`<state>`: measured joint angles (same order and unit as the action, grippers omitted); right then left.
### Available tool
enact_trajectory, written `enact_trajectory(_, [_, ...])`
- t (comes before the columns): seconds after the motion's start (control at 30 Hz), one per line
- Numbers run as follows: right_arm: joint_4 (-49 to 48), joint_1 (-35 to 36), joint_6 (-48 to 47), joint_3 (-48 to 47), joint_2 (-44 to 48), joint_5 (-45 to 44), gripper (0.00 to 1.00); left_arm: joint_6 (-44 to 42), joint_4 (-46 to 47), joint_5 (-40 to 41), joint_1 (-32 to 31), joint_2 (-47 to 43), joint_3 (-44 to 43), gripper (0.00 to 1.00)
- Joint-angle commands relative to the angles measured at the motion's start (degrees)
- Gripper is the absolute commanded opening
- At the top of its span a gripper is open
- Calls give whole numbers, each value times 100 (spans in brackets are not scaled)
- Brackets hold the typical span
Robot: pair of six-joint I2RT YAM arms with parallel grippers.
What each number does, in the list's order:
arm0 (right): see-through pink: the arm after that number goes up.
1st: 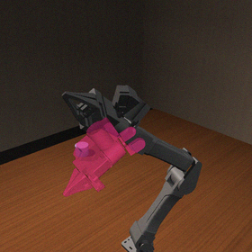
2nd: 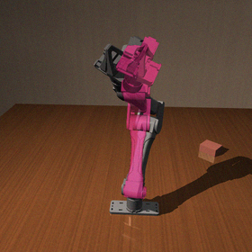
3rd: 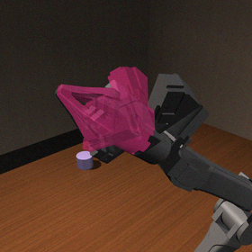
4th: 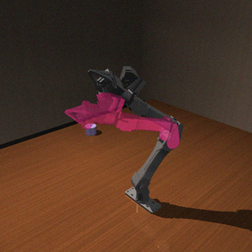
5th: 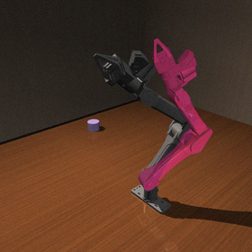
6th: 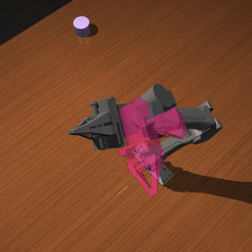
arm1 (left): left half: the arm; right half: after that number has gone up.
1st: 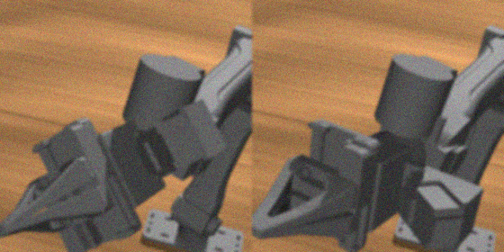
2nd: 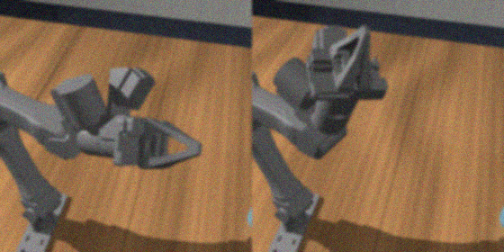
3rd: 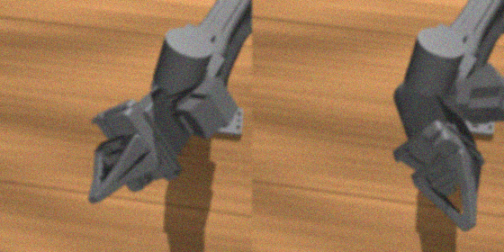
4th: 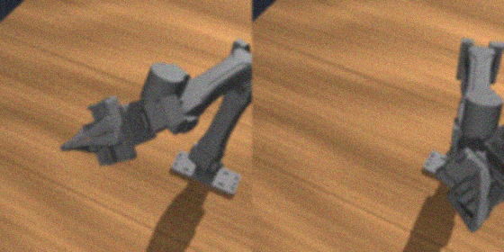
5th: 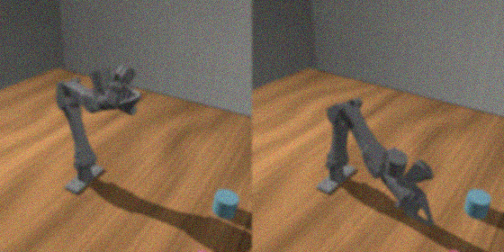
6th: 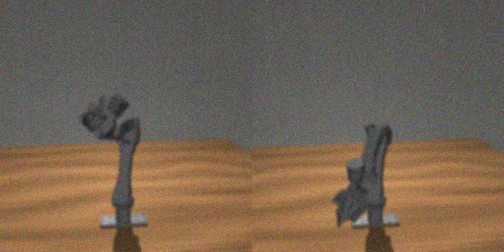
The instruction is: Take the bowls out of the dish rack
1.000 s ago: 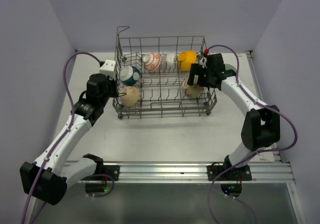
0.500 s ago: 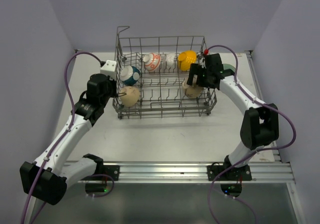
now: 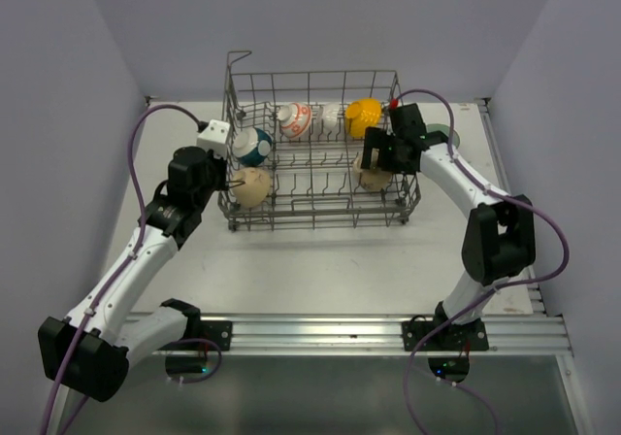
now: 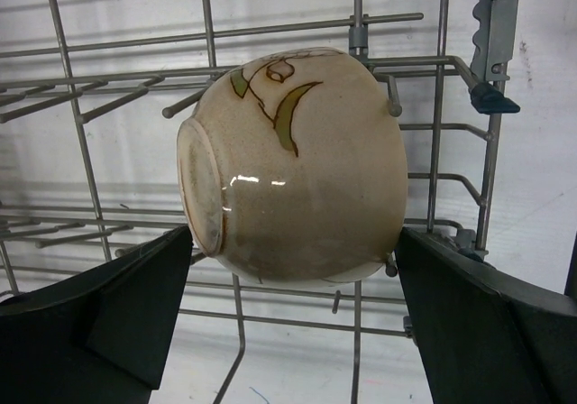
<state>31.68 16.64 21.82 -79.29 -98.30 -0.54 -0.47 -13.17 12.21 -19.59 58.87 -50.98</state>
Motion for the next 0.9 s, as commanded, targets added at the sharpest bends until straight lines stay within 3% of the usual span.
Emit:
enact_trajectory(0.0, [216,58,68,-228,-5,-104,99,-471,166,-87,-18,-122,62,0])
enact_trajectory(0.5, [-1655,76,577,1099,733,651,99,-436,139,-149,-18,-174,79,0])
enact_trajectory(0.87, [-2490,58,1025,1670,1049,1363,99,-393,148,-157,-9,-166,97,0])
